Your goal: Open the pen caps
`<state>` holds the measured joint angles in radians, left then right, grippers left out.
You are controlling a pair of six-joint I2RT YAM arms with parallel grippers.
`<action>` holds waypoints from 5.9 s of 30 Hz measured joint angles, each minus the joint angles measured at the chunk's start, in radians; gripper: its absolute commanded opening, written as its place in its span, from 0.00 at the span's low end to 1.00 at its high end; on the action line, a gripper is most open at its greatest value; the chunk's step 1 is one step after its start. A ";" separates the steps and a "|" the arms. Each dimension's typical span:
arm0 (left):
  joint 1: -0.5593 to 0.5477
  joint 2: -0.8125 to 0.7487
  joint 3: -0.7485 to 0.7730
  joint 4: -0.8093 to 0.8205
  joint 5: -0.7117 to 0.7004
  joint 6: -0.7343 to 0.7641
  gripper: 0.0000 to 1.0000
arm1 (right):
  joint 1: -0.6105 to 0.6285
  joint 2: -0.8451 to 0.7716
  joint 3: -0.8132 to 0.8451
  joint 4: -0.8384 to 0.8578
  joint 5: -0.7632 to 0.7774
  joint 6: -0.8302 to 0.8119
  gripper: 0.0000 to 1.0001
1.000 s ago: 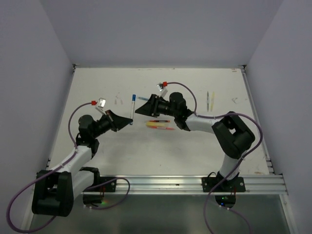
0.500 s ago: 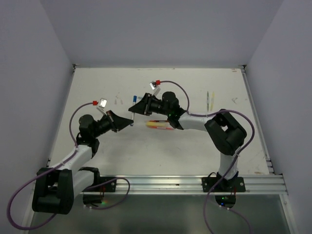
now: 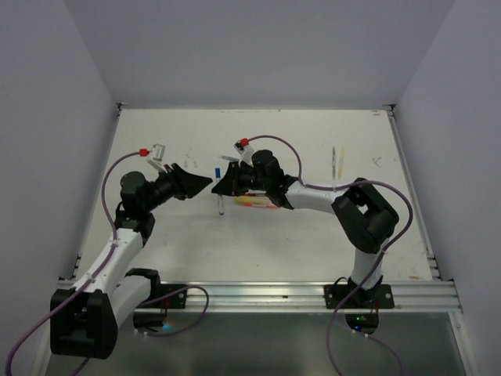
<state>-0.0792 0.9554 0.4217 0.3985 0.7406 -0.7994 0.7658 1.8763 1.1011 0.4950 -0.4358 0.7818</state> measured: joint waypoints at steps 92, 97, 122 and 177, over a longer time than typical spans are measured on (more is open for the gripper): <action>0.158 0.656 0.565 -0.484 -0.549 0.291 0.00 | -0.303 -0.317 0.161 -0.747 0.326 -0.427 0.00; 0.157 0.784 0.621 -0.495 -0.561 0.314 0.00 | -0.510 -0.318 0.157 -0.790 0.371 -0.432 0.00; 0.148 1.023 0.832 -0.574 -0.588 0.351 0.30 | -0.747 -0.341 0.069 -0.739 0.312 -0.407 0.00; 0.137 0.549 0.518 -0.295 -0.415 0.207 0.57 | -0.811 0.110 0.241 -0.851 0.663 -0.507 0.06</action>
<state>0.0574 1.5047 0.9398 0.1036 0.3256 -0.5922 -0.0448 1.9865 1.3426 -0.3565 0.2272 0.2749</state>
